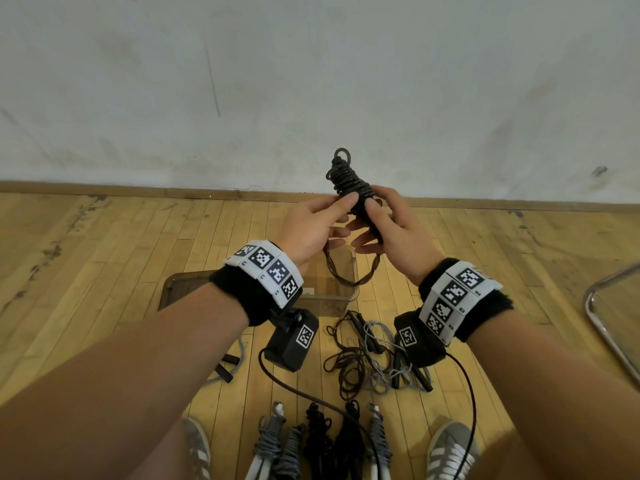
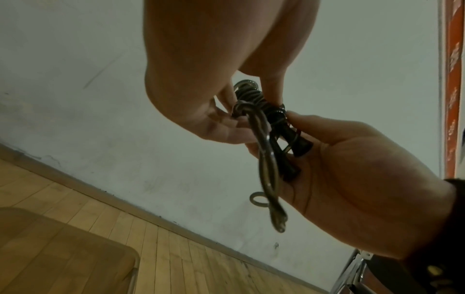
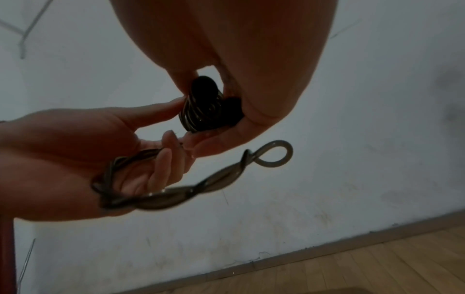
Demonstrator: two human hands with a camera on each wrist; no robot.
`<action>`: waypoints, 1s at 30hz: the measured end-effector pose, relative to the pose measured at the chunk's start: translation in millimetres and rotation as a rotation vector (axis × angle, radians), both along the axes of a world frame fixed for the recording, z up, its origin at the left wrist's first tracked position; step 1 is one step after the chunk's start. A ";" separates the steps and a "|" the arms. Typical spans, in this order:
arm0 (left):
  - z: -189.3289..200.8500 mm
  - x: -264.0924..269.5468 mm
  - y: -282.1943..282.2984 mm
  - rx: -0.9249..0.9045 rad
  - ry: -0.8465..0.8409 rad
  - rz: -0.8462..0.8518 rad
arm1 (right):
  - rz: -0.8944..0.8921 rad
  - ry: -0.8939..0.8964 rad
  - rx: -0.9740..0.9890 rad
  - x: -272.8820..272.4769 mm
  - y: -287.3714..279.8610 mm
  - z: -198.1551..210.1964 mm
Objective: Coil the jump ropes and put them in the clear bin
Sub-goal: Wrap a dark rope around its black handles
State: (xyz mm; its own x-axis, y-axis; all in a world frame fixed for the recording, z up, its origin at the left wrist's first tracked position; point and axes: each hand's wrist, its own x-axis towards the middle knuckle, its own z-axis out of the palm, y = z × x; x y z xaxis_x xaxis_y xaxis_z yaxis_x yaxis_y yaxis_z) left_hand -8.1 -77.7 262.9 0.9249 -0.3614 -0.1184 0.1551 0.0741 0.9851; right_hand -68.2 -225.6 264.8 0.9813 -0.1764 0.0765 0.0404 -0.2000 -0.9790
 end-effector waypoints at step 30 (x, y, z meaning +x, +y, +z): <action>-1.0 4.2 0.7 -0.002 0.029 0.050 | -0.002 0.056 0.058 -1.9 0.3 2.8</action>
